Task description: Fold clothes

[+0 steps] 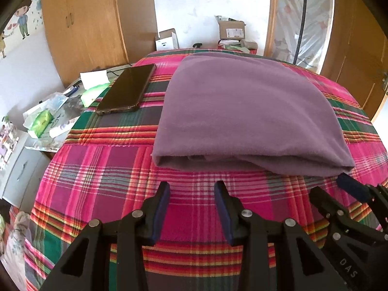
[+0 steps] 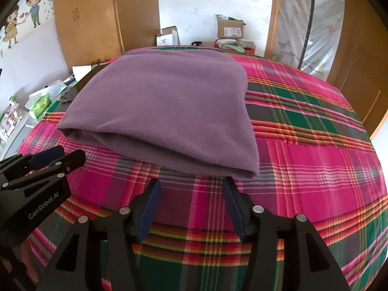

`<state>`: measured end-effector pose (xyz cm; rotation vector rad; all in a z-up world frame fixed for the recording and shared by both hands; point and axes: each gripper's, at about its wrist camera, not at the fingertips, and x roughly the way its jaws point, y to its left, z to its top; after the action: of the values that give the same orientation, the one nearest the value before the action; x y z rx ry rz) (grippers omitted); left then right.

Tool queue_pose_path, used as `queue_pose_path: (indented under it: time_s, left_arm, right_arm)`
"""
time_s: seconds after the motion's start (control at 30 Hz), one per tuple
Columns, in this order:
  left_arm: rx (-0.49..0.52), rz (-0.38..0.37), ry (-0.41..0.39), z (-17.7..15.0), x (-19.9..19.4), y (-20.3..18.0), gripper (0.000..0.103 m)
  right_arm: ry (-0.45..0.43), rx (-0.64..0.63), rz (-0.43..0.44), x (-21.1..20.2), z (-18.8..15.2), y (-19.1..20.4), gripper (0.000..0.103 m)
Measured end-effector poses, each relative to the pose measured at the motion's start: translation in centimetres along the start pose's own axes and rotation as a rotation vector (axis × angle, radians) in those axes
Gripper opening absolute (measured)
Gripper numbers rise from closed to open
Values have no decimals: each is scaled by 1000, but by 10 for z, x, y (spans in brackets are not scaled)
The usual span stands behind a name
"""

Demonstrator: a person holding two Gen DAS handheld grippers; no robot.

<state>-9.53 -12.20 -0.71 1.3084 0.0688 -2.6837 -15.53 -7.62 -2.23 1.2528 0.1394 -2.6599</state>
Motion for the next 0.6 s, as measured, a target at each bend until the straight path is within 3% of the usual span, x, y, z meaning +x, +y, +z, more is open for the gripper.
queue_pose_path:
  time_s: [0.43, 0.5, 0.6]
  left_arm:
    - [-13, -9, -28, 0, 4, 5, 44]
    - [-19, -7, -27, 1, 5, 7, 46]
    - [-24, -2, -26, 1, 6, 8, 50]
  right_arm:
    - [4, 2, -15, 0, -1, 0, 60]
    - [7, 10, -27, 1, -1, -1, 69]
    - [11, 19, -27, 1, -1, -3, 71]
